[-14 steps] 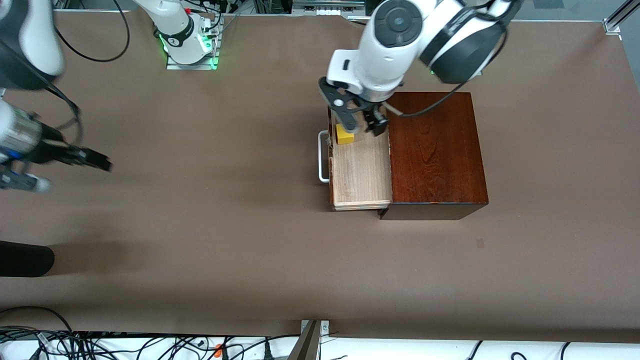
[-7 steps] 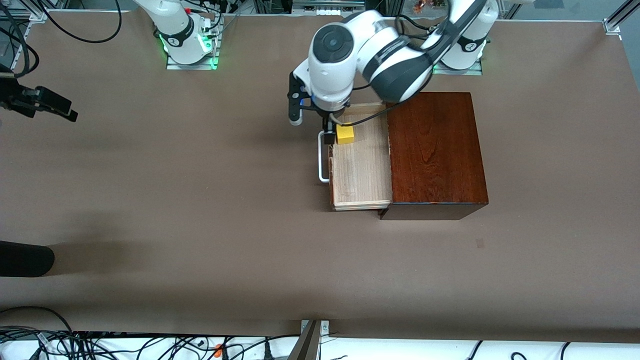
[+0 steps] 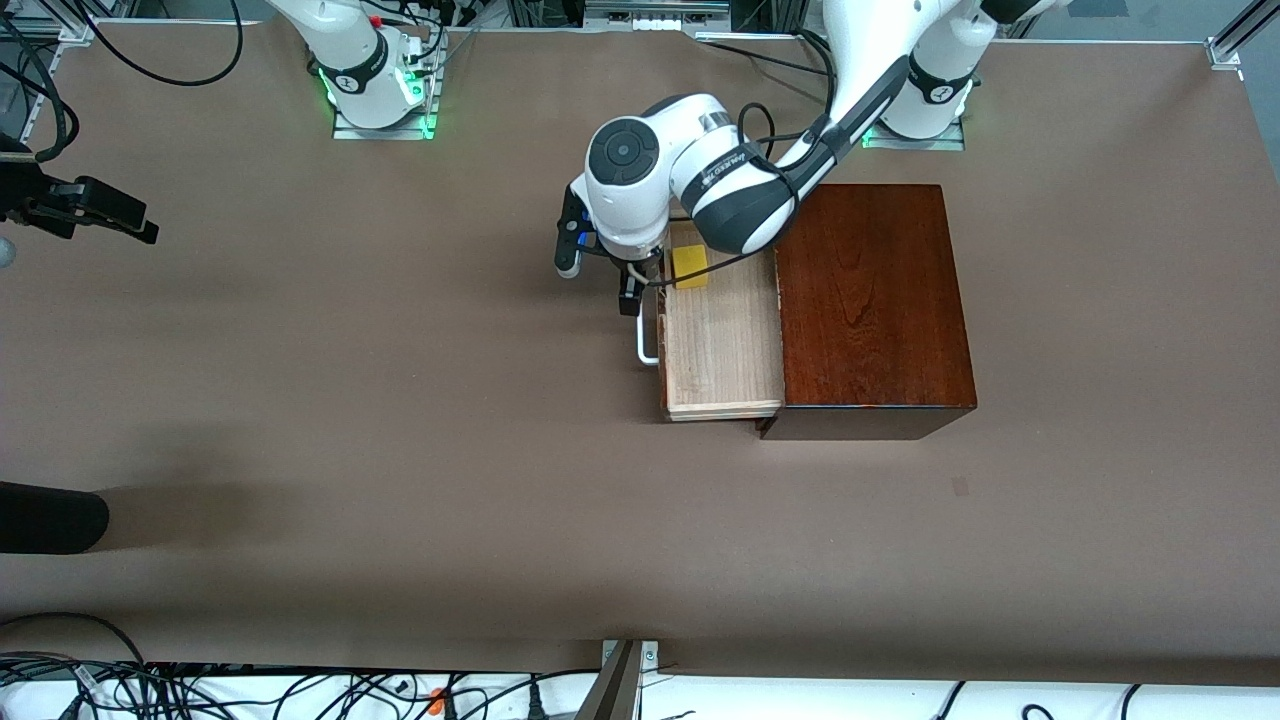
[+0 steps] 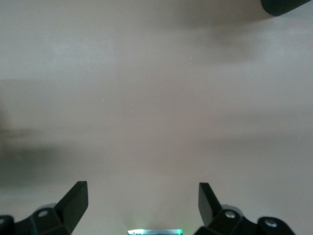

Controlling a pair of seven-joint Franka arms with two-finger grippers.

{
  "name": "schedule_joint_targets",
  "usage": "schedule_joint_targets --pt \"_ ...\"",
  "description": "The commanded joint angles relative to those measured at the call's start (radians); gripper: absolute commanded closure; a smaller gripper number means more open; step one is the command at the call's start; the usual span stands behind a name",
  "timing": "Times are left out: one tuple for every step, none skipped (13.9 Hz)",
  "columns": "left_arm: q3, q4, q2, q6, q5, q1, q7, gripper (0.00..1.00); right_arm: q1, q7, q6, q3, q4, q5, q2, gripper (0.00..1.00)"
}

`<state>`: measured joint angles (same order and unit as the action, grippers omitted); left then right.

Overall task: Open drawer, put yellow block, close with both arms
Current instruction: 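Push the drawer shut into the box with the left gripper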

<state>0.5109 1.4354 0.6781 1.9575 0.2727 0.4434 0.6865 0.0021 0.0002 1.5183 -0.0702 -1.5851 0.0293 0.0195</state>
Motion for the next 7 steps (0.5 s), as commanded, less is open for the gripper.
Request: schedule_joint_targets --pt "-0.006 -0.041 0.031 0.001 0.063 0.02 0.015 0.0 -0.004 -0.019 -0.006 0.0 0.004 -0.003 -0.007 0.0" --pt "-0.006 -0.04 0.031 0.001 0.068 0.024 0.015 0.0 -0.004 -0.019 -0.006 0.0 0.004 -0.002 -0.006 0.0" --pt "-0.008 -0.04 0.031 0.001 0.071 0.023 0.015 0.0 -0.004 -0.019 -0.006 0.0 0.005 0.001 -0.006 0.0" --pt "-0.011 -0.038 0.029 0.001 0.085 0.02 0.013 0.0 -0.004 -0.013 -0.007 0.001 0.004 0.003 -0.006 0.0" --pt "-0.021 -0.035 0.028 -0.002 0.1 0.018 0.011 0.0 -0.004 -0.008 -0.007 0.0 0.004 0.006 -0.004 0.0" --pt "-0.028 -0.032 0.026 -0.006 0.109 0.017 0.01 0.0 -0.004 -0.008 -0.01 -0.002 0.004 0.006 -0.004 0.0" --pt "-0.031 -0.029 0.026 -0.009 0.112 0.011 0.008 0.0 -0.005 -0.006 -0.021 -0.002 0.004 0.007 -0.004 0.0"
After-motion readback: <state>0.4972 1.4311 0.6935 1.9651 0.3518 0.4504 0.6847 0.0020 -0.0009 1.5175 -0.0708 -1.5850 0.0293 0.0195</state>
